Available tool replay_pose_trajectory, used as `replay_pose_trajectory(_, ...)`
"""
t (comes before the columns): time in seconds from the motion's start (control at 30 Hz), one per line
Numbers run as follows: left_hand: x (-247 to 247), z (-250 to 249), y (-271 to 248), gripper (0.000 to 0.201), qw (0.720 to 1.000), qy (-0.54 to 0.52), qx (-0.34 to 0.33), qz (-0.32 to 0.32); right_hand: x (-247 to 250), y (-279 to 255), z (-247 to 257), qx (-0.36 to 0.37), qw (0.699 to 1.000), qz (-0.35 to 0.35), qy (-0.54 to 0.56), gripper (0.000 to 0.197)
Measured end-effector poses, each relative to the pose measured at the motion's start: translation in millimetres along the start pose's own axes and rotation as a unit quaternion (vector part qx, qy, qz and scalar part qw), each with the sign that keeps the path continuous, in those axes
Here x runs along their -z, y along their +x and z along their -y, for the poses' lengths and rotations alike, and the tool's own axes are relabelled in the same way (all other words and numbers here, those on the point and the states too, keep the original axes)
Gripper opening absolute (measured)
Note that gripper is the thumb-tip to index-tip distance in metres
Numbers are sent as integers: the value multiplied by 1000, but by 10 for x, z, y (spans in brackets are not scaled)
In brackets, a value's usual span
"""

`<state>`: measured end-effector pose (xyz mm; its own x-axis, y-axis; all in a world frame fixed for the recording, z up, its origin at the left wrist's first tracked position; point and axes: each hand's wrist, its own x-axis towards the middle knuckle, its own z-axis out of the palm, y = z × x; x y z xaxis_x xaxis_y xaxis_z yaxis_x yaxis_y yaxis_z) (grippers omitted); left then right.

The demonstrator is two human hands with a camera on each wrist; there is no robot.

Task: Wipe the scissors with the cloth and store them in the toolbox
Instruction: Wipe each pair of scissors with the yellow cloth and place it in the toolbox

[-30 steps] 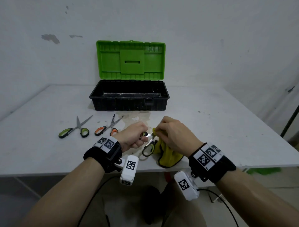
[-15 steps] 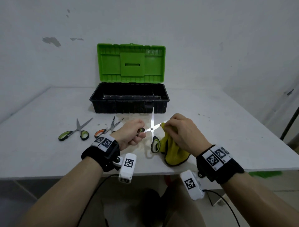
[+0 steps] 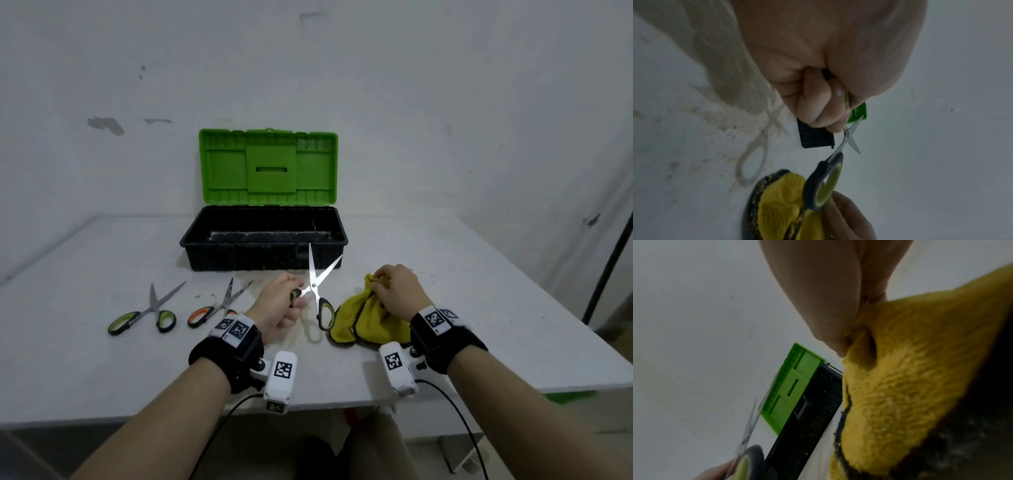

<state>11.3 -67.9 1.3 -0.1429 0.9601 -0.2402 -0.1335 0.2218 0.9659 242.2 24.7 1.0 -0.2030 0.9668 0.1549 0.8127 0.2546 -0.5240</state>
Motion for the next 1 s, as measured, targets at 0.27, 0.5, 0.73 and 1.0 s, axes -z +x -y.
replay_pose_trajectory(0.27, -110, -103, 20, 16, 998, -59, -25, 8, 69, -185, 286, 36, 999, 19, 30, 36)
replay_pose_trajectory(0.5, -211, -230, 41, 16, 988, -130, -76, 31, 56, -406, 724, 50, 947, 106, 300, 21)
replay_pose_trajectory(0.73, 37, -143, 3, 20, 984, 85, -158, -10, 139, -304, 711, 42, 949, 80, 304, 20)
replay_pose_trajectory(1.0, 103, -116, -12, 13, 985, 71, -156, -30, -225, -346, 827, 14, 934, 48, 353, 16)
